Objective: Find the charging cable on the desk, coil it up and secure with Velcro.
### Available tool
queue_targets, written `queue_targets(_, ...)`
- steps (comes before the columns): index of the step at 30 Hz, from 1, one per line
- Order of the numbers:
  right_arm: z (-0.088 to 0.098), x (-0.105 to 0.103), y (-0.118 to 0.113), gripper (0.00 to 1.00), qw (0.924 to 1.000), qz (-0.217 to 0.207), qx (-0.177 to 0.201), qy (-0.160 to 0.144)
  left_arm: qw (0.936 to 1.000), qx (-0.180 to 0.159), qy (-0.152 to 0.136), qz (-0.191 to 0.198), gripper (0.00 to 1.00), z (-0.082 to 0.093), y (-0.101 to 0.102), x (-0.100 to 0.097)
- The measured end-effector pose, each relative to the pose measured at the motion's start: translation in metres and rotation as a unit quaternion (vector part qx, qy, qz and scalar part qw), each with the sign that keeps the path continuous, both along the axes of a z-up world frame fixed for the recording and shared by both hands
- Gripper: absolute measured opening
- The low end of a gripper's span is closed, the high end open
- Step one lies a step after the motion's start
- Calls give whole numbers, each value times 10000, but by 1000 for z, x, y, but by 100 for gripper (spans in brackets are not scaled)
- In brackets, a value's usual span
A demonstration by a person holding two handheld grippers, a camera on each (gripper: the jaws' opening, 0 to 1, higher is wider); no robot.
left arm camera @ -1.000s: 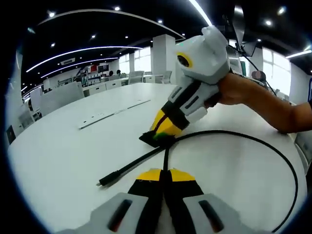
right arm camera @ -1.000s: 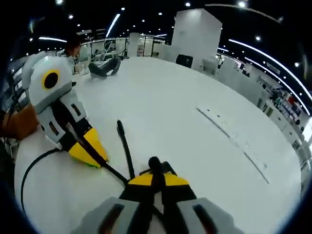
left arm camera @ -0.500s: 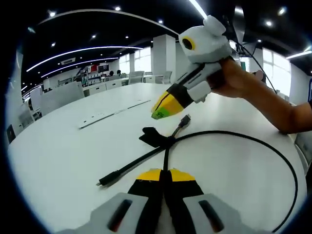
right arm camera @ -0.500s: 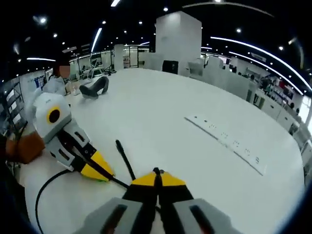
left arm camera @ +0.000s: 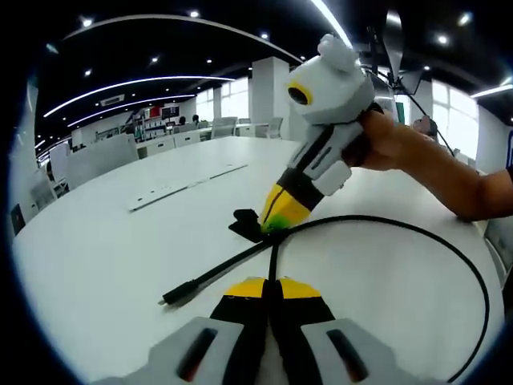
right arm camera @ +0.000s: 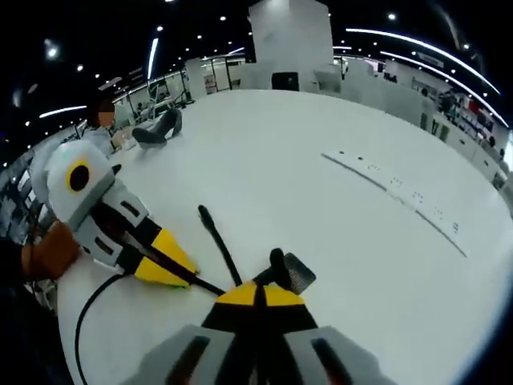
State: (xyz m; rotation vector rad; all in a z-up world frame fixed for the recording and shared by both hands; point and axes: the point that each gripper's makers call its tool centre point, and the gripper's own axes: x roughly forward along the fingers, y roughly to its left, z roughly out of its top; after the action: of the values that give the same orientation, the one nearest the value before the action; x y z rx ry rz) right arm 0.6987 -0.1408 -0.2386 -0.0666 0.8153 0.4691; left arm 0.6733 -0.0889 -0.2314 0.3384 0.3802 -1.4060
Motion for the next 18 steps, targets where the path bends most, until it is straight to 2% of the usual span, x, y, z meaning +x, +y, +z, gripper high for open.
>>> queue_targets(6, -2, 1, -4, 1, 9999, 4, -96, -69, 10000, -7, 19, 10, 5, 0, -1, 2)
queue_targets(13, -1, 7, -9, 1, 9993, -34, -128, -347, 10000, -1, 8, 14, 5, 0, -1, 1)
queue_targets(16, -1, 9, -12, 1, 9992, -52, -134, -376, 10000, 3, 4, 14, 5, -1, -1, -1)
queue_targets(18, -2, 13, -16, 1, 9985, -120, -155, -517, 10000, 3, 7, 18, 5, -1, -2, 0)
